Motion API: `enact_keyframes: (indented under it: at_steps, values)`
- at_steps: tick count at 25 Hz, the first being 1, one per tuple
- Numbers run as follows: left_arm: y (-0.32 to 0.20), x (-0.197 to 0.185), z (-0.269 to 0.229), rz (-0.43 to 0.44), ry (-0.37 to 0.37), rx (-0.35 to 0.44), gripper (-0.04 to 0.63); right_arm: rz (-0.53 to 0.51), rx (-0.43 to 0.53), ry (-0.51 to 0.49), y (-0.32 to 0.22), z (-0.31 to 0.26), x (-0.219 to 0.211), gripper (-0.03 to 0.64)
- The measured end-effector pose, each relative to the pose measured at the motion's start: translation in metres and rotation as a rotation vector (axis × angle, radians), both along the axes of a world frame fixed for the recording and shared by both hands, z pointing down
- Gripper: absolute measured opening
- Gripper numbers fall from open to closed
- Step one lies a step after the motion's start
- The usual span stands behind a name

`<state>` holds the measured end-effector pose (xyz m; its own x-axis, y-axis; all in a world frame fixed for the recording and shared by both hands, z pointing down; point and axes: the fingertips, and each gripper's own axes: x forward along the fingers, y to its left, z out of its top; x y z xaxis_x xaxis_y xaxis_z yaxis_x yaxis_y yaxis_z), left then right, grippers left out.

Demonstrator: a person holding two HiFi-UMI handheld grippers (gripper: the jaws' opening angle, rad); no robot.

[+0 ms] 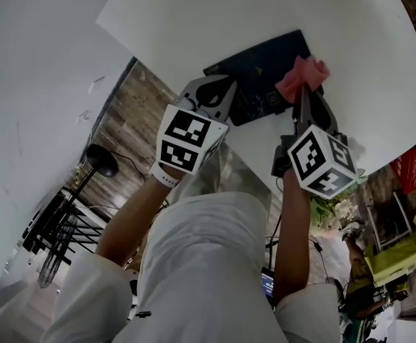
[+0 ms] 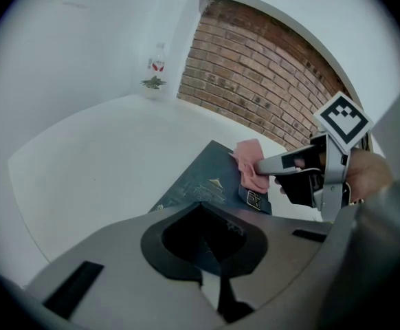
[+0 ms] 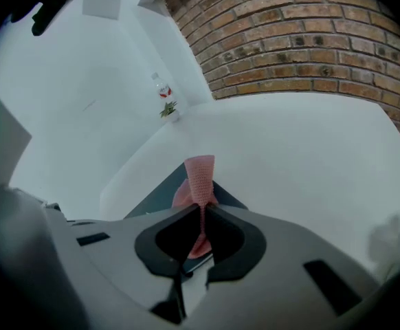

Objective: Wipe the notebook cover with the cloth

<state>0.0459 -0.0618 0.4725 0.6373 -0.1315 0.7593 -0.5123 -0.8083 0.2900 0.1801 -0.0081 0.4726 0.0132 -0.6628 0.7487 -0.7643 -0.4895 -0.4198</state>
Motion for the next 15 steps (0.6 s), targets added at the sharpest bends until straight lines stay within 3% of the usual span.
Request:
enact_keyframes:
  at_steps: [15]
  values:
    - [-0.002,0.0,-0.002,-0.054,0.005,0.001,0.018,0.062,-0.047,0.047,0.05,0.002,0.016,0.03]
